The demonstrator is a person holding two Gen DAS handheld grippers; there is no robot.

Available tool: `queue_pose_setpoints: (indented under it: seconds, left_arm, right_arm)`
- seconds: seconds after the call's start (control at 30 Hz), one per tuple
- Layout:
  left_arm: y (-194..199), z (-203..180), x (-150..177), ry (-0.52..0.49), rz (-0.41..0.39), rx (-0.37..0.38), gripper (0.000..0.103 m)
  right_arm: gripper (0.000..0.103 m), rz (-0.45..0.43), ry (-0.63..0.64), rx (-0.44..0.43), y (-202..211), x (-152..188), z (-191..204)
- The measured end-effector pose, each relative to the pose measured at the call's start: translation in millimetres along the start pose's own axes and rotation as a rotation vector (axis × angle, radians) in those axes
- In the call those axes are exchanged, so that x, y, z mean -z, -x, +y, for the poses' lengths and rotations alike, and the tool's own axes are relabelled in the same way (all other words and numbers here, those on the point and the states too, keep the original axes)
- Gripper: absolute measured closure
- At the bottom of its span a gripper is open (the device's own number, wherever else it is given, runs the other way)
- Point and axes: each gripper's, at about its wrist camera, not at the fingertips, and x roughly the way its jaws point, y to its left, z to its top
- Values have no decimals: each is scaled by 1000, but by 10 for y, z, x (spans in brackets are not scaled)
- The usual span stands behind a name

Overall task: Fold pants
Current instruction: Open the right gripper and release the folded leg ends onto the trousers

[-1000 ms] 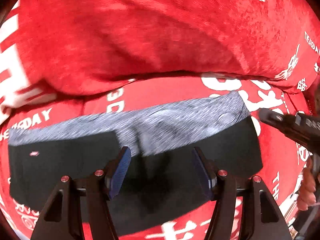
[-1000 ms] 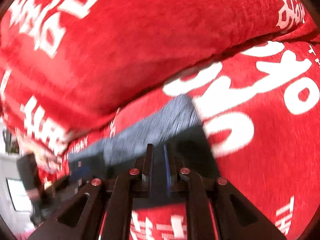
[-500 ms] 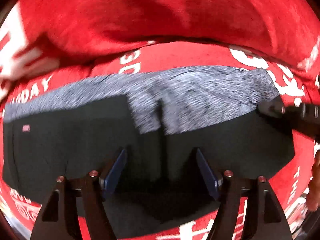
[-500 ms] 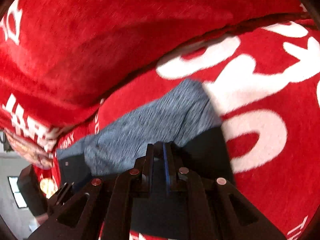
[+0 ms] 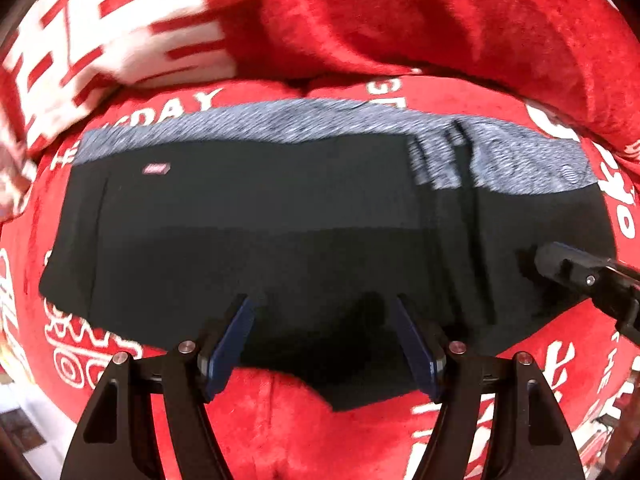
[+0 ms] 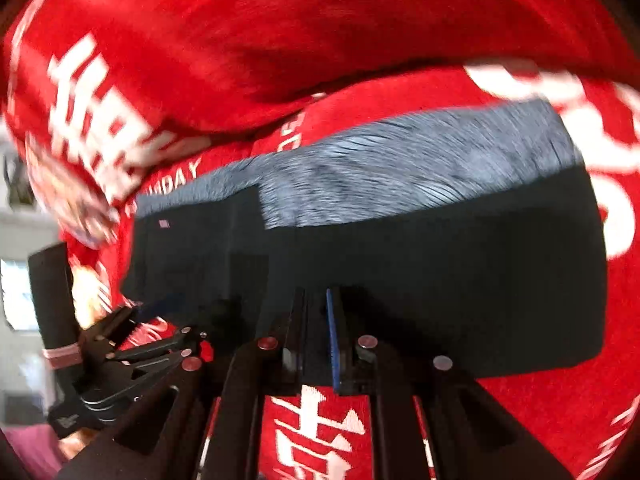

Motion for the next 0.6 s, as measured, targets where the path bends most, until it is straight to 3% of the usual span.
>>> queue_pose_setpoints:
  seconds: [0.07, 0.13, 0.17, 0.3, 0.4, 0.6]
  left_arm:
    - [6, 65, 60, 19, 6, 2, 20]
    - [12, 153, 112, 39, 2, 5, 18]
    - [12, 188, 135, 45, 4, 6, 18]
    - [26, 356, 235, 66, 11, 2, 18]
    - [44, 468, 304, 87, 18, 6, 18]
    - [87, 586, 407, 98, 22, -16, 18]
  right_arm:
    - [79, 3, 78, 50, -29, 13, 193]
    - [59, 12, 145, 92, -63, 42, 360]
    - [56, 16, 166, 110, -73, 57, 414]
    - [57, 39, 253, 244, -268, 143, 635]
    - [57, 87, 180, 237, -392, 219, 496]
    - [57, 101, 280, 269, -349, 359, 577]
